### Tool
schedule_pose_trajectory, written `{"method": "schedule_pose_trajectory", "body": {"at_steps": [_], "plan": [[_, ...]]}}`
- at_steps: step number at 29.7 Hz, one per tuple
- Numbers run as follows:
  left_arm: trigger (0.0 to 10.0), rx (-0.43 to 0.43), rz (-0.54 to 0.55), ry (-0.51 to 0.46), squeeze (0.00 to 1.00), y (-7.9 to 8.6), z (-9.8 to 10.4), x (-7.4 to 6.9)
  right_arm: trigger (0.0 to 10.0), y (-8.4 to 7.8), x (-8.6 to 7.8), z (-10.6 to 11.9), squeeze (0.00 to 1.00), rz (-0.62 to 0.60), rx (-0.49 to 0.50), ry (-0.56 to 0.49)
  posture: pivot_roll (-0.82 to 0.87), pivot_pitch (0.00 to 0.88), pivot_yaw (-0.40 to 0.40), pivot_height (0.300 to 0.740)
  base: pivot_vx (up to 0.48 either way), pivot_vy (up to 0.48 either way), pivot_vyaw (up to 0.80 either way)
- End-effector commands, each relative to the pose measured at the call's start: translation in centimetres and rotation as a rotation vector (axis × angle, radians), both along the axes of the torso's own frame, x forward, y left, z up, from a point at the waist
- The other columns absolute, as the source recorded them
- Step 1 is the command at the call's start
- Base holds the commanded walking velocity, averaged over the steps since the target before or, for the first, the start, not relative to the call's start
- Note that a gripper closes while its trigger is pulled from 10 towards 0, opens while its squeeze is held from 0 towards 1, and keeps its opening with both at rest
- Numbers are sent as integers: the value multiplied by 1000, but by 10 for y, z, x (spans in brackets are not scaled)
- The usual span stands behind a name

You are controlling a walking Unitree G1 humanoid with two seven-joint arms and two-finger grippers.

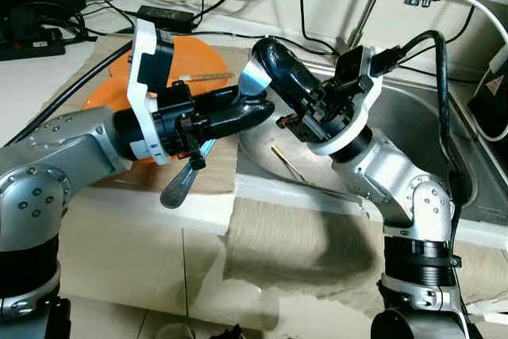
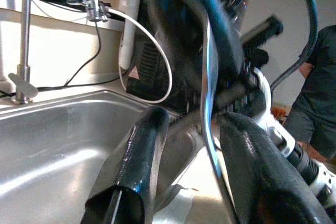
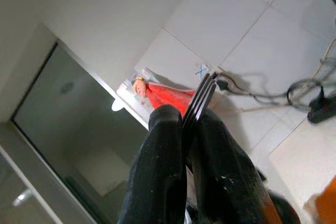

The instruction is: Kitchen organization

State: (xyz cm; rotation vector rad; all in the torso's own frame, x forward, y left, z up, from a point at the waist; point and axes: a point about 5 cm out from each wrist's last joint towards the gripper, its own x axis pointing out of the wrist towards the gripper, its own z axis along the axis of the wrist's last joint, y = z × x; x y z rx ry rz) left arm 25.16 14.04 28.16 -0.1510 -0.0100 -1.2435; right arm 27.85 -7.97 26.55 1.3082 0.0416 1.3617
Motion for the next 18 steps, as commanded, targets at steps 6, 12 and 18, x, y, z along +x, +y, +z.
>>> {"method": "schedule_pose_trajectory", "body": {"at_steps": [6,12,18], "plan": [[10000,-61,-13,-46,0,2,10,-5,0,-25,14,-7,0,-145,-28,48,40,0,-110,740,0,0,0],[10000,-91,36,-56,0,7,12,-2,0,-30,17,-9,0,-170,-50,44,41,0,-108,740,0,0,0],[10000,-105,142,-60,0,24,14,4,0,-59,32,-3,0,-325,-109,9,41,0,-105,740,0,0,0]]}}
